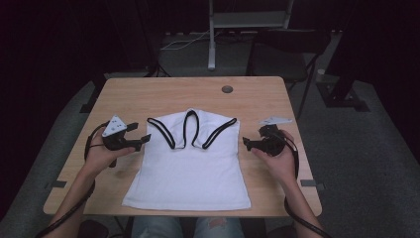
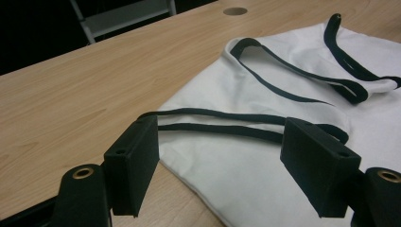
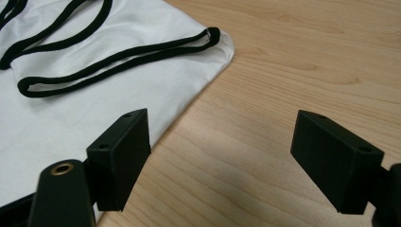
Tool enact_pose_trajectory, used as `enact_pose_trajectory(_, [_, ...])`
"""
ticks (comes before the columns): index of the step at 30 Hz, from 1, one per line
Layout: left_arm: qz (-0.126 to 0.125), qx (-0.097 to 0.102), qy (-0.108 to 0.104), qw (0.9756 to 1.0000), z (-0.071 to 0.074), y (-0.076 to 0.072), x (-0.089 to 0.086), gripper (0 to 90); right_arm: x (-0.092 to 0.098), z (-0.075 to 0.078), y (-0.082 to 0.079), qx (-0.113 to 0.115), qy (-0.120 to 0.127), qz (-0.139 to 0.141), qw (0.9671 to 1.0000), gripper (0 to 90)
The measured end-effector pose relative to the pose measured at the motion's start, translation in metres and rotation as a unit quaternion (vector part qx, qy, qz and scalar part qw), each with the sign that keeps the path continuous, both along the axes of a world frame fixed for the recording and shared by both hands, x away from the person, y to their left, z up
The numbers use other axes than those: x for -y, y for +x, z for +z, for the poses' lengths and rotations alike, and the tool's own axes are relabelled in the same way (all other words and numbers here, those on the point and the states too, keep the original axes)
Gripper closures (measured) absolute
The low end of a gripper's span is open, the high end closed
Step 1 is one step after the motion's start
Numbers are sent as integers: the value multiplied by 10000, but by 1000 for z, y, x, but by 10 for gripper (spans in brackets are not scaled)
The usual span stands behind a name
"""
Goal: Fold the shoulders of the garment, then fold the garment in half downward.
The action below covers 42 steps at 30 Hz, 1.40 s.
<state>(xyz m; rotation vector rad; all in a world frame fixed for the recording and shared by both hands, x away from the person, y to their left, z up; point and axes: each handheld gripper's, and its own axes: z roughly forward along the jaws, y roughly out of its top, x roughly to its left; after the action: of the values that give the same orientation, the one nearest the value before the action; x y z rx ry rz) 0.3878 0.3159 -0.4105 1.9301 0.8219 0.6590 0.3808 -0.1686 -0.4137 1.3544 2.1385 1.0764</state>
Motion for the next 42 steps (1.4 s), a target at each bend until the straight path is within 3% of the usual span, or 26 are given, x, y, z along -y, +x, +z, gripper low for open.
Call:
enact_pose_trajectory(2, [22, -7, -2, 10000, -1, 0, -2, 288, 1, 0, 0, -13, 15, -4, 10000, 199])
enact_pose_trajectory(4, [35, -15, -22, 10000, 0, 0, -3, 288, 1, 2, 1, -37, 56, -12, 10000, 138])
enact_pose_trajectory(12, [189, -17, -60, 9998, 7, 10, -8, 288, 3, 10, 8, -11, 139, 0, 9999, 134])
enact_pose_trajectory(16, [264, -203, 32, 9994, 8, 29, -5, 289, 3, 13, 19, -55, 83, 23, 9999, 134])
enact_pose_trajectory(18, [280, -316, 92, 9991, 9, 44, -2, 289, 1, 15, 30, -115, 85, 22, 9999, 141])
enact_pose_trajectory(21, [316, -508, 219, 9980, 8, 68, 2, 290, -5, 21, 47, -130, -88, 14, 9999, 233])
enact_pose_trajectory(22, [415, -675, 322, 9963, 5, 84, 3, 290, -8, 23, 53, -138, -130, -5, 9998, 241])
enact_pose_trajectory(23, [415, -675, 322, 9963, 5, 84, 3, 296, -8, 23, 53, -138, -130, -5, 9998, 241])
enact_pose_trajectory(24, [433, -738, 333, 9958, 5, 89, 4, 296, -15, 26, 66, -174, -183, 7, 9997, 291])
enact_pose_trajectory(28, [482, -968, 394, 9934, 0, 106, 9, 343, -30, 27, 87, -267, -400, 54, 9988, 344])
enact_pose_trajectory(30, [517, -1053, 350, 9925, -3, 110, 11, 342, -35, 24, 95, -340, -480, 55, 9983, 343])
enact_pose_trajectory(34, [386, -1186, 290, 9918, -7, 112, 16, 343, -39, 13, 108, -535, -395, 25, 9978, 339])
enact_pose_trajectory(42, [315, -1305, 297, 9905, -14, 110, 16, 384, -45, 1, 111, -685, -373, 80, 9969, 336])
